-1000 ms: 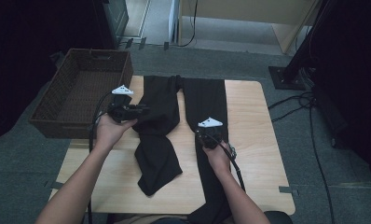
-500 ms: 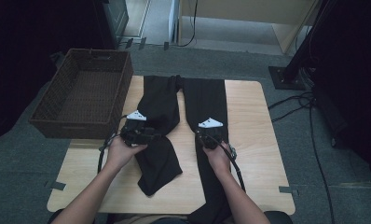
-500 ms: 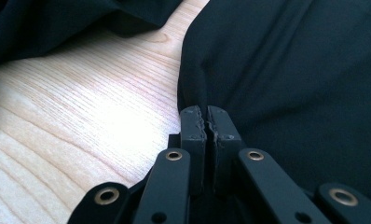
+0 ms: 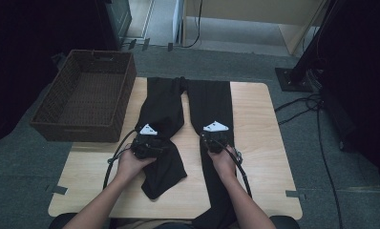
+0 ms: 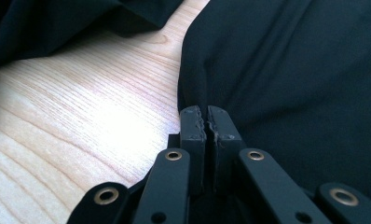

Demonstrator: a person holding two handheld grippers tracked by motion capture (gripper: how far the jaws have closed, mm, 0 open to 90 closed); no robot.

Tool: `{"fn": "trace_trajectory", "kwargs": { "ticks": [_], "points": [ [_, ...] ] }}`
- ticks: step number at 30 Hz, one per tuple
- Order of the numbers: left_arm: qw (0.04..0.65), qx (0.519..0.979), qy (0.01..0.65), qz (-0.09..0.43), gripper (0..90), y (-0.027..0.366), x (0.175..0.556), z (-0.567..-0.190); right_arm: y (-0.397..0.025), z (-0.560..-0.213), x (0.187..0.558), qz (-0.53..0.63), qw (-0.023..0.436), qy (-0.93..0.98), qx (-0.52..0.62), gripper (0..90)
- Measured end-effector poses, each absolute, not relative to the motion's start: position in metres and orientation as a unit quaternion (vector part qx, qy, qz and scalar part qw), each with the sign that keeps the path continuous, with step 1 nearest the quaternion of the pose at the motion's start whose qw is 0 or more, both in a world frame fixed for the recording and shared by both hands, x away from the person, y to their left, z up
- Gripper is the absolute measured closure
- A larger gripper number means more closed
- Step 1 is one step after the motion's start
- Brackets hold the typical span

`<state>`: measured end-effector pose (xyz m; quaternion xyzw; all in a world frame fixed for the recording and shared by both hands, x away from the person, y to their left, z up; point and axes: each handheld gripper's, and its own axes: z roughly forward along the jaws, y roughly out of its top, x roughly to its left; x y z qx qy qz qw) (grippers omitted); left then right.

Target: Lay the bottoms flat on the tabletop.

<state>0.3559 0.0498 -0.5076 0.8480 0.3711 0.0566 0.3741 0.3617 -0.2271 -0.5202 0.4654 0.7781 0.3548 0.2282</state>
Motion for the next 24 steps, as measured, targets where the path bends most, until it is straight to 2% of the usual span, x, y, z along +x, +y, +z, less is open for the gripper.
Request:
{"fn": "trace_trajectory", "kwargs": {
  "ticks": [3, 6, 9, 12, 19, 24],
  "points": [
    [0.380, 0.845, 0.369, 0.074, 56.0, 0.048, 0.354, -0.510, -0.226, -0.520, 0.361, 0.354, 0.231, 0.777, 0.466, 86.2],
    [0.379, 0.844, 0.368, 0.094, 68.0, 0.044, 0.356, -0.512, -0.226, -0.521, 0.360, 0.351, 0.238, 0.779, 0.462, 86.2],
    [0.376, 0.846, 0.369, 0.083, 80.0, 0.039, 0.359, -0.511, -0.225, -0.521, 0.360, 0.350, 0.241, 0.779, 0.461, 86.2],
    [0.373, 0.851, 0.363, 0.070, 87.1, 0.031, 0.362, -0.510, -0.225, -0.521, 0.360, 0.350, 0.239, 0.779, 0.462, 86.2],
    [0.405, 0.840, 0.361, 0.027, 90.0, 0.018, 0.364, -0.502, -0.226, -0.521, 0.360, 0.351, 0.238, 0.779, 0.462, 86.2],
    [0.484, 0.807, 0.338, 0.004, 90.0, 0.023, 0.355, -0.462, -0.226, -0.521, 0.360, 0.351, 0.236, 0.779, 0.463, 86.2]
  ]
}}
